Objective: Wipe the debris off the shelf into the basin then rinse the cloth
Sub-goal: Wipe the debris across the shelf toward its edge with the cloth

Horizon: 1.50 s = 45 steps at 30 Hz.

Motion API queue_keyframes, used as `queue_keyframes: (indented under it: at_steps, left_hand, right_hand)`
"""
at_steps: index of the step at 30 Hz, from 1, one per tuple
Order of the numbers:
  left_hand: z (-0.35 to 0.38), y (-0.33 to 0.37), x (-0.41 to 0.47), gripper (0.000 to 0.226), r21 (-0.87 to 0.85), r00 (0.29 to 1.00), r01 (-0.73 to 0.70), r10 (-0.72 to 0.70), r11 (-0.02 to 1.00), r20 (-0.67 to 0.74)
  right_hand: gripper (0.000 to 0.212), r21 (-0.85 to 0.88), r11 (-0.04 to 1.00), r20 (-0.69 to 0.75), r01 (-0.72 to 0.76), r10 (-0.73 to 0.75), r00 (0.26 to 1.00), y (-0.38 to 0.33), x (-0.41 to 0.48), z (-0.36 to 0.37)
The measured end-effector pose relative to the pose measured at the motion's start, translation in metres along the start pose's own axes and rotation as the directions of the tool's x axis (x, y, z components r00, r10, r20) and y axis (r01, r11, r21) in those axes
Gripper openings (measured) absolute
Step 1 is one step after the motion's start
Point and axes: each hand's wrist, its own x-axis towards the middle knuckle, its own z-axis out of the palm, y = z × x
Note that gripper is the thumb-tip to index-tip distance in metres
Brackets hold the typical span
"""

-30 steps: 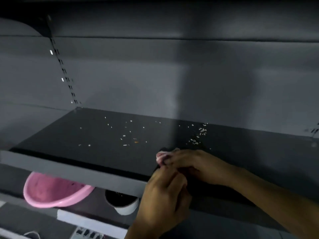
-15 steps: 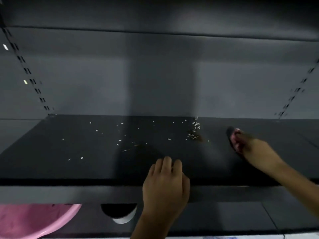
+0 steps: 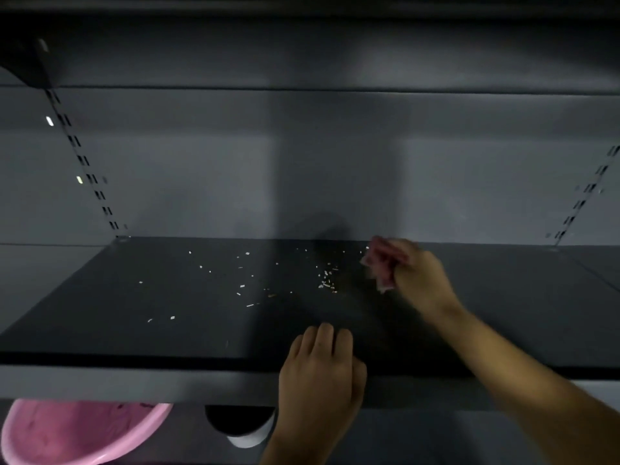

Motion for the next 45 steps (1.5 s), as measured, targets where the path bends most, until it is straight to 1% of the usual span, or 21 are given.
queue_keyframes:
  at_steps: [1, 2, 4, 5, 7, 11, 14, 18, 20, 22, 24, 26, 27, 29, 30, 32, 34, 36, 40, 43, 45]
  left_hand:
    - [0.001, 0.000, 0.000, 0.016, -0.001, 1.000, -0.012, 0.012, 1.000, -0.008]
    - [0.003, -0.001, 0.000, 0.017, 0.004, 0.999, -0.028, 0.028, 1.000, -0.016]
    - [0.006, -0.002, 0.001, 0.016, 0.015, 0.997, -0.068, 0.069, 0.998, -0.036]
    - [0.007, -0.003, 0.001, 0.016, 0.018, 0.995, -0.087, 0.088, 0.996, -0.044]
    - [0.008, -0.005, 0.001, 0.016, 0.026, 0.992, -0.111, 0.112, 0.993, -0.054]
    - [0.007, -0.005, 0.002, 0.017, 0.028, 0.990, -0.121, 0.123, 0.992, -0.063]
    - [0.007, -0.004, 0.002, 0.018, 0.026, 0.991, -0.117, 0.118, 0.993, -0.061]
    - [0.004, -0.004, 0.001, 0.017, 0.041, 0.992, -0.121, 0.122, 0.992, -0.029]
    - [0.002, -0.005, 0.000, 0.016, 0.028, 0.993, -0.120, 0.120, 0.992, -0.013]
    - [0.001, -0.006, 0.000, 0.016, 0.020, 0.993, -0.115, 0.115, 0.993, 0.000]
    - [0.002, -0.006, -0.001, 0.017, 0.020, 0.993, -0.115, 0.115, 0.993, 0.004]
    - [0.003, -0.006, -0.001, 0.016, 0.025, 0.992, -0.127, 0.127, 0.992, -0.014]
    - [0.005, -0.006, -0.001, 0.015, 0.024, 0.991, -0.135, 0.136, 0.991, -0.023]
    - [0.006, -0.007, -0.001, 0.012, 0.014, 0.989, -0.138, 0.139, 0.990, -0.049]
    - [0.007, -0.007, 0.000, 0.011, 0.014, 0.989, -0.137, 0.138, 0.990, -0.062]
    - [0.008, -0.007, 0.000, 0.011, 0.028, 0.987, -0.140, 0.142, 0.990, -0.078]
    - [0.008, -0.006, 0.000, 0.013, 0.035, 0.985, -0.145, 0.148, 0.989, -0.088]
    - [0.008, -0.006, -0.001, 0.014, 0.039, 0.985, -0.146, 0.149, 0.989, -0.090]
    - [0.005, -0.007, -0.002, 0.015, 0.038, 0.988, -0.142, 0.144, 0.989, -0.052]
    - [0.002, -0.008, -0.001, 0.018, 0.056, 0.991, -0.133, 0.133, 0.990, 0.004]
    - [0.000, -0.007, -0.002, 0.016, 0.053, 0.992, -0.123, 0.122, 0.991, 0.023]
  right_hand:
    - [0.018, -0.012, 1.000, -0.065, -0.010, 0.009, 0.998, 0.005, 0.004, -0.019]
    - [0.019, -0.152, 0.988, -0.134, -0.020, 0.000, 0.991, 0.013, 0.011, -0.041]
    - [0.018, -0.487, 0.868, -0.197, -0.102, 0.005, 0.980, 0.034, 0.021, -0.082]
    - [0.015, -0.576, 0.806, -0.189, -0.141, 0.036, 0.981, 0.043, 0.027, -0.096]
    - [0.013, -0.653, 0.739, -0.130, -0.167, 0.107, 0.986, 0.058, 0.039, -0.107]
    - [0.025, -0.630, 0.773, -0.005, -0.078, 0.097, 0.995, 0.060, 0.063, -0.070]
    - [0.021, -0.630, 0.773, 0.096, 0.079, -0.023, 0.995, 0.047, 0.067, -0.020]
    - [0.025, -0.507, 0.837, 0.311, 0.205, -0.044, 0.949, 0.015, 0.062, 0.043]
    - [0.026, -0.351, 0.921, 0.381, 0.166, -0.021, 0.924, 0.002, 0.058, 0.061]
    - [0.026, -0.139, 0.987, 0.372, 0.074, -0.017, 0.928, -0.004, 0.052, 0.060]
    - [0.027, -0.062, 0.996, 0.235, 0.056, -0.040, 0.971, 0.001, 0.051, 0.039]
    - [0.022, -0.134, 0.990, 0.098, 0.041, -0.028, 0.995, 0.015, 0.055, 0.004]
    - [0.017, -0.249, 0.968, 0.043, 0.034, -0.024, 0.999, 0.024, 0.058, -0.015]
    - [0.015, -0.513, 0.858, -0.034, -0.010, -0.008, 0.999, 0.042, 0.060, -0.044]
    - [0.017, -0.607, 0.794, -0.044, -0.024, -0.003, 0.999, 0.049, 0.060, -0.050]
    - [0.020, -0.673, 0.739, 0.017, 0.038, -0.036, 0.999, 0.055, 0.062, -0.042]
    - [0.027, -0.645, 0.752, 0.164, 0.137, -0.040, 0.986, 0.046, 0.066, -0.017]
    - [0.026, -0.591, 0.782, 0.277, 0.198, -0.033, 0.960, 0.031, 0.070, 0.014]
    - [0.023, -0.500, 0.827, 0.355, 0.256, -0.074, 0.932, 0.005, 0.072, 0.080]
    - [0.026, -0.429, 0.852, 0.492, 0.299, -0.057, 0.869, -0.014, 0.071, 0.108]
    - [0.027, -0.321, 0.910, 0.538, 0.263, -0.053, 0.841, -0.022, 0.068, 0.110]
